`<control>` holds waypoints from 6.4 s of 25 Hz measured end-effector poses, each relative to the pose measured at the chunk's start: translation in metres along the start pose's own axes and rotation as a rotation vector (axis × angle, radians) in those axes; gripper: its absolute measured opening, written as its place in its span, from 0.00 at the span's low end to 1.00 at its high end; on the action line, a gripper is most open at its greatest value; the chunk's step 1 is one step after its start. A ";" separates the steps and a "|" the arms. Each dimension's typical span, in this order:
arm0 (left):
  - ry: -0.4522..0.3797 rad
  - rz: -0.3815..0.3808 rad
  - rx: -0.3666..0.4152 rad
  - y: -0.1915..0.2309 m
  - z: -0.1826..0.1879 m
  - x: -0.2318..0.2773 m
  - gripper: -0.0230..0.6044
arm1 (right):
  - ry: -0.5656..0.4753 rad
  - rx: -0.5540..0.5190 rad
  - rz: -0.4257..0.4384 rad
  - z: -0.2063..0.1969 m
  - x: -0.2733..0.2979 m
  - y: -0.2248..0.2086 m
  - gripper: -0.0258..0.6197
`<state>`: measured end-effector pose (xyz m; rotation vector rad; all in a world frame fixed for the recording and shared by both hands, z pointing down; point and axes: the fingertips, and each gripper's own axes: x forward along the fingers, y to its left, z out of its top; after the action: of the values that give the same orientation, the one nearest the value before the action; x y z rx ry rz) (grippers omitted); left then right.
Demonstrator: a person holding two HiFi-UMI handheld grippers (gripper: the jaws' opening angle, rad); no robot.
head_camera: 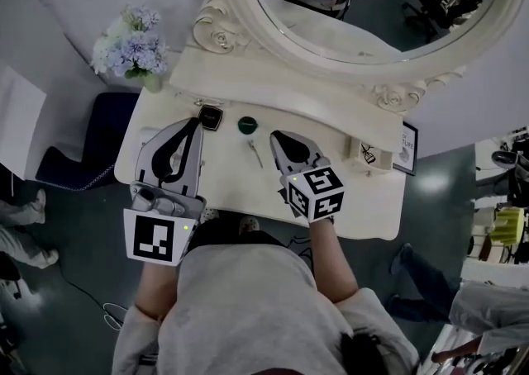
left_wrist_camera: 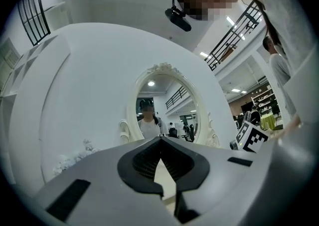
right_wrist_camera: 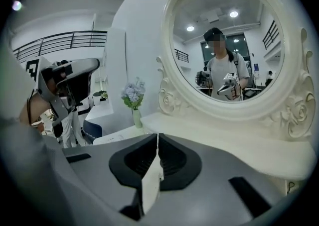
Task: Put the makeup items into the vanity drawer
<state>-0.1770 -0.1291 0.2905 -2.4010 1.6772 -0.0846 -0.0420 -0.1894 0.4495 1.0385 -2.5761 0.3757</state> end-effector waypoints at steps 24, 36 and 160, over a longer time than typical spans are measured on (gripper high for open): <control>0.032 -0.199 -0.078 0.047 -0.059 0.047 0.06 | 0.397 0.076 -0.092 -0.141 0.075 -0.002 0.22; 0.036 -0.243 -0.086 0.067 -0.073 0.055 0.06 | 0.479 0.068 -0.168 -0.164 0.087 -0.009 0.18; 0.059 -0.125 -0.033 -0.172 -0.018 0.113 0.06 | 0.599 -0.419 -0.017 -0.166 -0.130 -0.271 0.09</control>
<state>0.0179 -0.1804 0.3350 -2.5499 1.5625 -0.1498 0.2717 -0.2384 0.5798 0.6663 -1.9863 0.1046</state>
